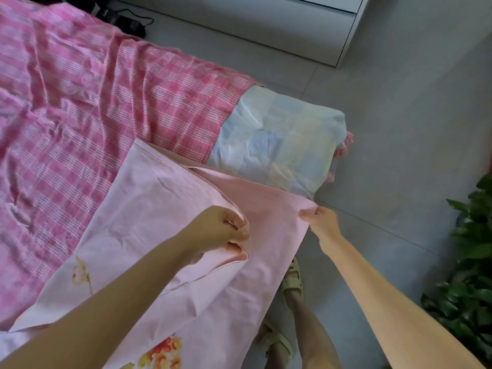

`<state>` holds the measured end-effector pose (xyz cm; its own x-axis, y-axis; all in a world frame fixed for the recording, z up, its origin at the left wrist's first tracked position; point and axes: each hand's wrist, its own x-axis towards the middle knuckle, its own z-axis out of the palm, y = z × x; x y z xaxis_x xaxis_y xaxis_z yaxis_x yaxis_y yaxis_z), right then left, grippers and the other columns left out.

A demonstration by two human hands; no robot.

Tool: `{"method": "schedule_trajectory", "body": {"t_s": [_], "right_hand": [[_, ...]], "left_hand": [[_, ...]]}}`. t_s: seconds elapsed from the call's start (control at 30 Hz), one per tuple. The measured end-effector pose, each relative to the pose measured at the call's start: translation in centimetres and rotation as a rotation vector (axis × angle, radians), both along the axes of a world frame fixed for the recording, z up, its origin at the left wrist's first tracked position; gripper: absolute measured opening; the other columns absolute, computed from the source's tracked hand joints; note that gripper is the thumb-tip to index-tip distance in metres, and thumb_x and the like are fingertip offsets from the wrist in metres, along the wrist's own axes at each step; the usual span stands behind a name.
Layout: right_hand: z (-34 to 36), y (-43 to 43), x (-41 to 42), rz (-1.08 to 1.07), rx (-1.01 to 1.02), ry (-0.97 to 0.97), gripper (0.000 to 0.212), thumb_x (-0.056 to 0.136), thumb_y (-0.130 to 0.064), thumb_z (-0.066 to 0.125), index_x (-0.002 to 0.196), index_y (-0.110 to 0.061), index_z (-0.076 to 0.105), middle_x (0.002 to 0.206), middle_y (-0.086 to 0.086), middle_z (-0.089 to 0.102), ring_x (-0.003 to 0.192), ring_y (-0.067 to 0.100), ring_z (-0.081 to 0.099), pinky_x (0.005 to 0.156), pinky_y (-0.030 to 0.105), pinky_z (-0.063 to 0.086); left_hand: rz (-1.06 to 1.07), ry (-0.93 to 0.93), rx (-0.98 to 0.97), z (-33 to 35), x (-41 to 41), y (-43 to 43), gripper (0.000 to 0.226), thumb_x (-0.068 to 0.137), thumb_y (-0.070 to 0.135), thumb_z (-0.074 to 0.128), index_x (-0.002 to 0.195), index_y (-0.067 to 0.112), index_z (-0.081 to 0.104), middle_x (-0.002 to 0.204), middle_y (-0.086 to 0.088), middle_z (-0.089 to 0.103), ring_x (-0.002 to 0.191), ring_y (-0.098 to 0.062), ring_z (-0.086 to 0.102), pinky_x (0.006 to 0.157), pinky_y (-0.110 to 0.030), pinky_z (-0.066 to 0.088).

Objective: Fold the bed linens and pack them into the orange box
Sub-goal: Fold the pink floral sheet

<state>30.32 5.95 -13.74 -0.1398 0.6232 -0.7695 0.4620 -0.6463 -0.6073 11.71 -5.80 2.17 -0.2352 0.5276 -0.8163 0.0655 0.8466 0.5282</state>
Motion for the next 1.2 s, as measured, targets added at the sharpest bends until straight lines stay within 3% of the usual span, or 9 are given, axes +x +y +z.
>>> {"method": "schedule_trajectory", "body": {"t_s": [0.3,0.4,0.57,0.8,0.9,1.0,1.07,1.13,1.2], "right_hand": [[10.2,-8.3,-3.0,0.342,0.771,0.18,0.052,0.082,0.0,0.062,0.054,-0.026,0.027,0.047,-0.009,0.026,0.049,0.006,0.029,0.048,0.013,0.022],[12.4,-12.0,-4.7,0.44,0.963,0.296,0.022,0.085,-0.011,0.058,0.066,-0.021,0.057,0.06,-0.02,0.038,0.057,0.001,0.037,0.055,0.003,0.028],[13.6,-16.0,-6.9,0.63,1.105,0.301,0.025,0.091,-0.017,0.048,0.089,-0.008,0.071,0.069,0.001,0.058,0.059,0.014,0.052,0.054,0.024,0.043],[16.2,-19.3,-8.7,0.746,1.321,0.248,0.033,0.094,-0.016,0.042,0.083,-0.003,0.07,0.066,0.004,0.058,0.058,0.014,0.05,0.053,0.019,0.038],[17.8,-20.6,-9.3,0.897,1.296,0.314,0.023,0.083,-0.01,0.047,0.086,-0.004,0.069,0.07,0.003,0.058,0.067,0.008,0.041,0.061,0.018,0.035],[19.7,-21.0,-9.6,1.028,1.053,0.362,0.029,0.077,-0.006,0.053,0.1,-0.012,0.07,0.083,-0.001,0.063,0.073,0.011,0.055,0.066,0.02,0.049],[21.7,-20.5,-10.3,0.943,0.953,0.314,0.031,0.082,-0.019,0.044,0.097,-0.017,0.071,0.085,-0.004,0.066,0.075,0.013,0.06,0.067,0.026,0.055],[23.7,-19.8,-11.7,0.915,1.096,0.295,0.043,0.075,-0.028,0.035,0.101,-0.02,0.069,0.097,-0.007,0.067,0.089,0.011,0.058,0.074,0.023,0.052],[25.8,-19.3,-14.0,1.138,1.183,0.345,0.054,0.072,-0.036,0.032,0.114,-0.022,0.063,0.121,-0.003,0.061,0.116,0.014,0.048,0.1,0.033,0.039]], "left_hand": [[0.303,-0.095,0.011,2.2,1.0,-4.0,0.011,0.082,-0.008,0.06,0.092,-0.007,0.065,0.082,-0.025,0.07,0.072,-0.031,0.071,0.071,-0.031,0.059],[0.351,-0.066,0.033,3.8,0.9,-5.7,0.011,0.078,-0.011,0.06,0.086,-0.009,0.067,0.082,-0.026,0.07,0.075,-0.031,0.071,0.072,-0.031,0.059],[0.453,-0.027,0.019,6.1,-0.6,-9.5,0.015,0.077,-0.013,0.058,0.085,-0.008,0.069,0.08,-0.025,0.07,0.073,-0.03,0.07,0.069,-0.026,0.059],[0.611,0.009,-0.014,7.9,-1.8,-12.6,0.011,0.072,-0.014,0.063,0.076,-0.006,0.069,0.073,-0.022,0.069,0.069,-0.031,0.07,0.068,-0.03,0.06],[0.734,-0.052,-0.001,8.7,-2.6,-14.0,0.017,0.084,0.012,0.067,0.075,-0.002,0.068,0.068,-0.016,0.068,0.059,-0.023,0.067,0.06,-0.028,0.058],[0.603,0.056,0.02,9.7,-3.4,-15.8,0.02,0.082,0.009,0.068,0.074,-0.008,0.064,0.063,-0.017,0.064,0.053,-0.018,0.064,0.058,-0.024,0.057],[0.458,0.198,0.042,10.5,-4.0,-16.6,0.018,0.084,0.007,0.063,0.075,-0.009,0.066,0.064,-0.018,0.066,0.059,-0.021,0.066,0.063,-0.026,0.057],[0.259,0.343,0.079,12.1,-4.6,-17.1,0.023,0.086,0.007,0.056,0.065,0.003,0.064,0.056,-0.007,0.062,0.054,-0.017,0.062,0.063,-0.026,0.054],[-0.048,0.533,0.088,14.7,-5.0,-18.0,0.031,0.089,0.014,0.053,0.058,0.012,0.054,0.049,0.006,0.047,0.047,-0.008,0.045,0.06,-0.027,0.047]]}}
